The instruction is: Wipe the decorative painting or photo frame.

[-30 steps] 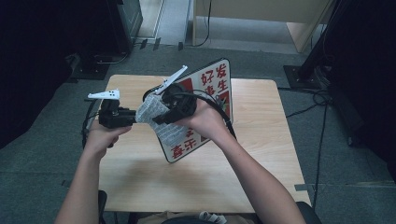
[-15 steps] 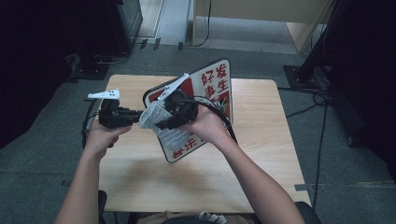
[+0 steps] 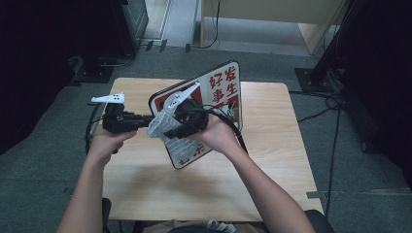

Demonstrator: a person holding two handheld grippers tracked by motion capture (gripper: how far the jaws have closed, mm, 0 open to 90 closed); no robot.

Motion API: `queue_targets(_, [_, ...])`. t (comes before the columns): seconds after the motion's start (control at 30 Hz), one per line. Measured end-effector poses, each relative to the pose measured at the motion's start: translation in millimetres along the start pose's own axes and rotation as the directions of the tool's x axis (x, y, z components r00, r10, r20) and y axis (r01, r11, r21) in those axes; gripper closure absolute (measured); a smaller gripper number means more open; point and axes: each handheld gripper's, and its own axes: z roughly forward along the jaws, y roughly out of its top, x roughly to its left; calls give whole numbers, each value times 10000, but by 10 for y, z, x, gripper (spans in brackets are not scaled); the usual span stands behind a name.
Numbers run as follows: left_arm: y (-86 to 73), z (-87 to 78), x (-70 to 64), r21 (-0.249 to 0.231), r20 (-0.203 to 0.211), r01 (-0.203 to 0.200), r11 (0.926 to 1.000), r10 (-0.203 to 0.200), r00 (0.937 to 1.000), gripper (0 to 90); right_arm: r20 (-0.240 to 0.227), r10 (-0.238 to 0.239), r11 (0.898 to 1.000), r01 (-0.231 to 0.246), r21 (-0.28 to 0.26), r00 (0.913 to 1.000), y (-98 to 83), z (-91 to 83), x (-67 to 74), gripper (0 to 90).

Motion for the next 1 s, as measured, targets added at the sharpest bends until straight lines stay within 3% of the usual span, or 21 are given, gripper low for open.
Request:
queue_targets(0.5, [-4,4,0,4,-4,8,10000,-8,10000,769,-45,-278,9996,279,107,9996,-177,106,-7,642])
queue_targets(1.0, [-8,6,2,2,-38,28,10000,-28,10000,766,-144,-258,9995,261,190,9996,-349,213,-23,641])
